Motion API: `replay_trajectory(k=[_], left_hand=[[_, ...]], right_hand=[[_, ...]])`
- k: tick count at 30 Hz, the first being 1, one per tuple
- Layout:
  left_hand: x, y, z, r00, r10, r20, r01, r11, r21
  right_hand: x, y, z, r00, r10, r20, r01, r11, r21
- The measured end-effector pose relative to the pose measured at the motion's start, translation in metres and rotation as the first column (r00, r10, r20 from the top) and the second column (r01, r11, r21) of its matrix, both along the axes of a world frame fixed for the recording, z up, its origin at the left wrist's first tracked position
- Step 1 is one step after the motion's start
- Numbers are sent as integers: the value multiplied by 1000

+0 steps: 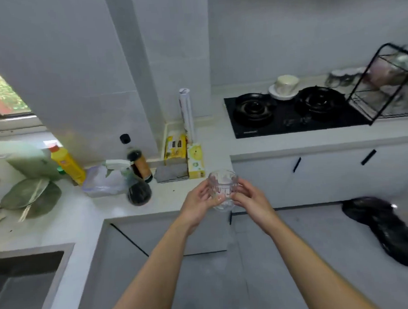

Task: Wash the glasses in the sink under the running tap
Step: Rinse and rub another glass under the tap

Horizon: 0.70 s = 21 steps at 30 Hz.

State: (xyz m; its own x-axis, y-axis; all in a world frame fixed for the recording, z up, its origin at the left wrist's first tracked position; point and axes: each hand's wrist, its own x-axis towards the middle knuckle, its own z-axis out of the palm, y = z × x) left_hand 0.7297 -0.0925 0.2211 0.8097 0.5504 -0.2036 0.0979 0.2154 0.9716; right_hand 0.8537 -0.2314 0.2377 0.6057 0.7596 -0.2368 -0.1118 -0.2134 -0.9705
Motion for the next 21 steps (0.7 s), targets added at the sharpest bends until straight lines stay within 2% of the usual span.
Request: replay_trajectory(k=[11,21], left_hand=[[165,-93,0,933,-357,-46,357,934,-27],[319,-117,13,803,-595,-29,593,804,-47]], right_hand=[[104,-125,0,936,-351,-17,350,936,-24],[203,-164,19,823,-567,8,567,823,19]])
